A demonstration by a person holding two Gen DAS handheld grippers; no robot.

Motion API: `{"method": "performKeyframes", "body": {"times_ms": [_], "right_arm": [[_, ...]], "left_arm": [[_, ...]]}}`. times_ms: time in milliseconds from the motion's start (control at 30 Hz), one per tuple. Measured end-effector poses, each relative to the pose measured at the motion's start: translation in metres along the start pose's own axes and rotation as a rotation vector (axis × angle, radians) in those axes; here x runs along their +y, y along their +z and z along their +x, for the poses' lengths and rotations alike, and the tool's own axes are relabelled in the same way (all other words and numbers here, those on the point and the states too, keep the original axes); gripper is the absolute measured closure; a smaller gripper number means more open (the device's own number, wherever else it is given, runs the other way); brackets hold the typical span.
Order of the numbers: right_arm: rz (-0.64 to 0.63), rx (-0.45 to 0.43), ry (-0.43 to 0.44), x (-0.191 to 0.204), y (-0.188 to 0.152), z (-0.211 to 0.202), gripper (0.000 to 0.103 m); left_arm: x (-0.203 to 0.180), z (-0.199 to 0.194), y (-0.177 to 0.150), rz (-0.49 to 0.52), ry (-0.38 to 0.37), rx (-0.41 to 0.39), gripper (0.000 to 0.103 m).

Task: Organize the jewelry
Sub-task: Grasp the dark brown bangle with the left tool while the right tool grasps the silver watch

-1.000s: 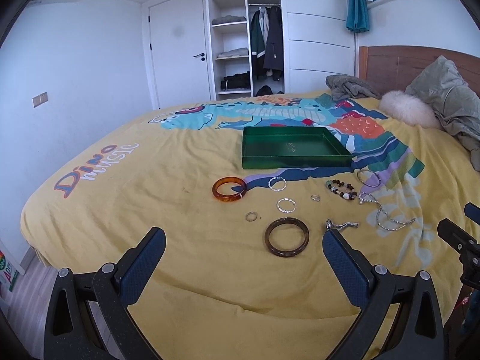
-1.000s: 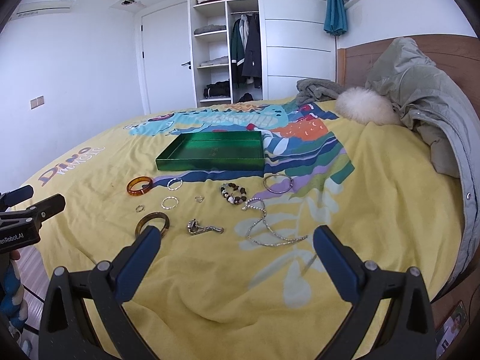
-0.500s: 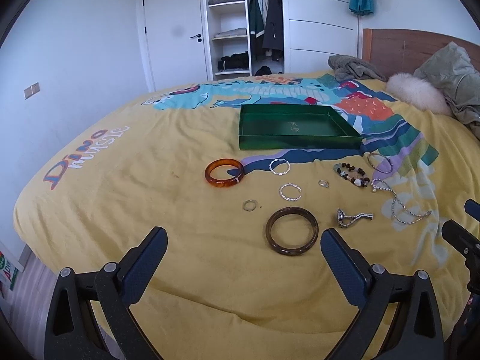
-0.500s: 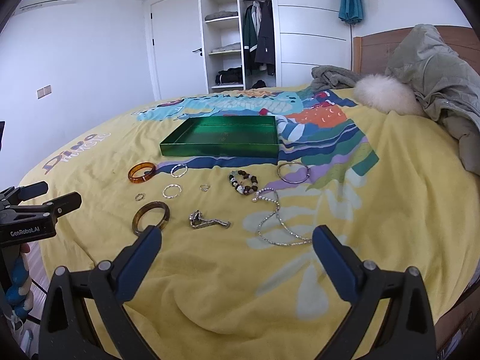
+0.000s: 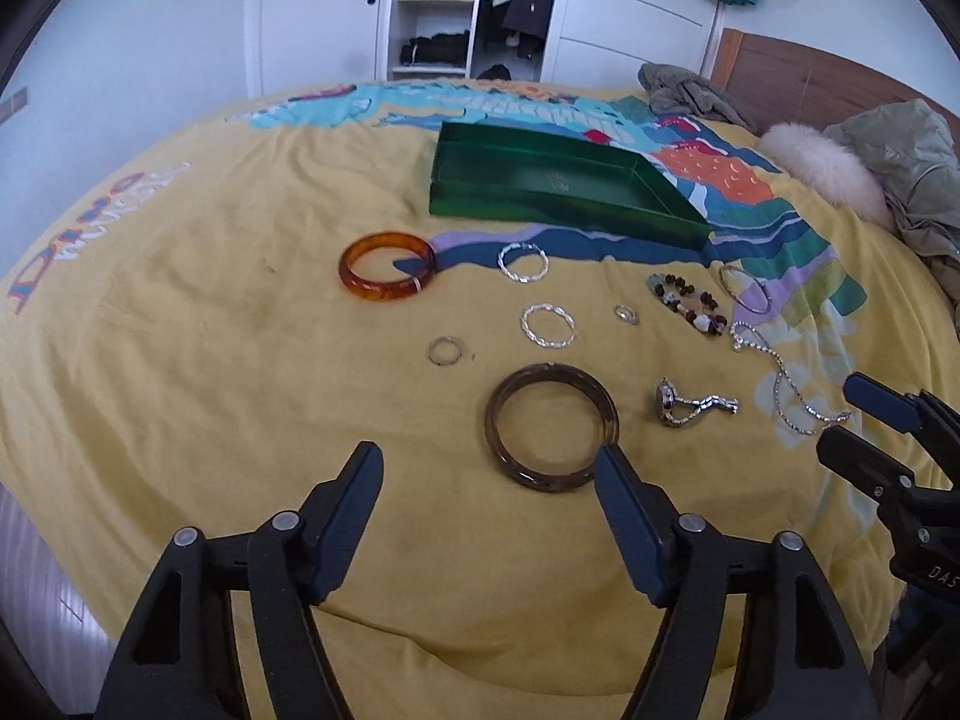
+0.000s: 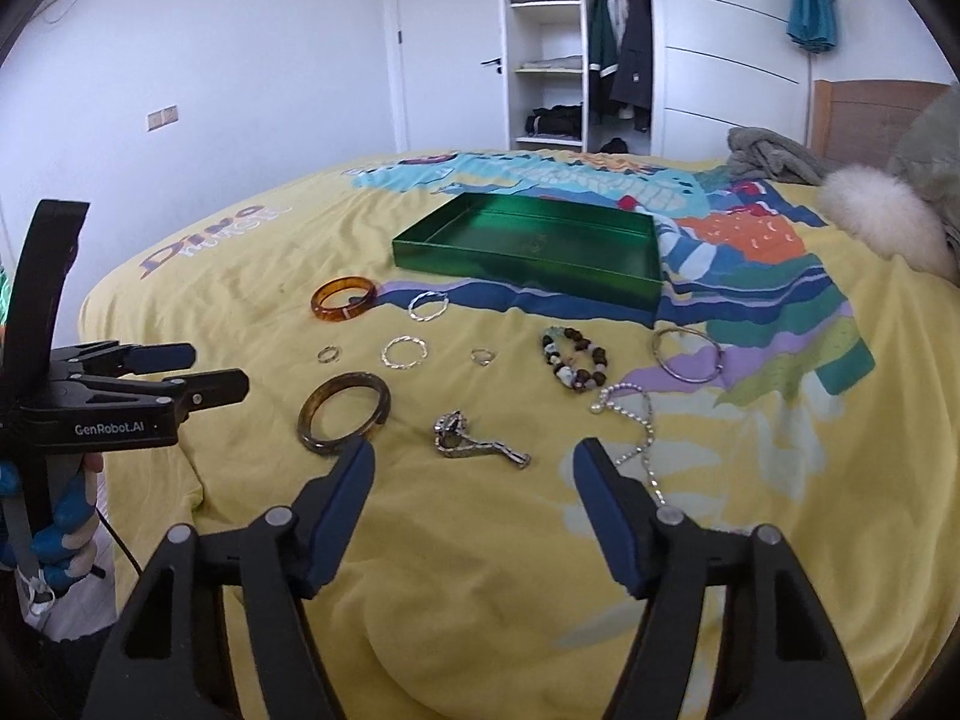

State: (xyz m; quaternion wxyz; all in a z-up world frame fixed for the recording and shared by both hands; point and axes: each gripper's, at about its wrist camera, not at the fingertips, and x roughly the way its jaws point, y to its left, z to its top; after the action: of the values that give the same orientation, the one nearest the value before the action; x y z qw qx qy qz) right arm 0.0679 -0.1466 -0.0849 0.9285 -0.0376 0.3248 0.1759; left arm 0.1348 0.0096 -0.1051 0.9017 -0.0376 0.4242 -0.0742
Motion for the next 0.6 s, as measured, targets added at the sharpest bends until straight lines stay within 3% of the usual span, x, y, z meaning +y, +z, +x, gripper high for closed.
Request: {"method": "performKeyframes", "body": {"times_ms": [300, 400, 600], "right_arm": [[-0.111, 0.146, 0.172, 0.001, 0.012, 0.079, 0.063], [-0.129, 0.174, 0.188, 0.0, 0.014, 0.099, 0.067], [-0.186, 0.249, 0.227, 0.004, 0.013, 0.131, 0.07]], "left_arm": [[0.001, 0.052, 0.01, 0.014, -0.015, 0.106, 0.054], [-0.001, 0.069, 0.012, 0.026, -0.02, 0.147, 0.062], [-0.005, 0.086, 0.016, 0.053, -0.01, 0.17, 0.067]]}}
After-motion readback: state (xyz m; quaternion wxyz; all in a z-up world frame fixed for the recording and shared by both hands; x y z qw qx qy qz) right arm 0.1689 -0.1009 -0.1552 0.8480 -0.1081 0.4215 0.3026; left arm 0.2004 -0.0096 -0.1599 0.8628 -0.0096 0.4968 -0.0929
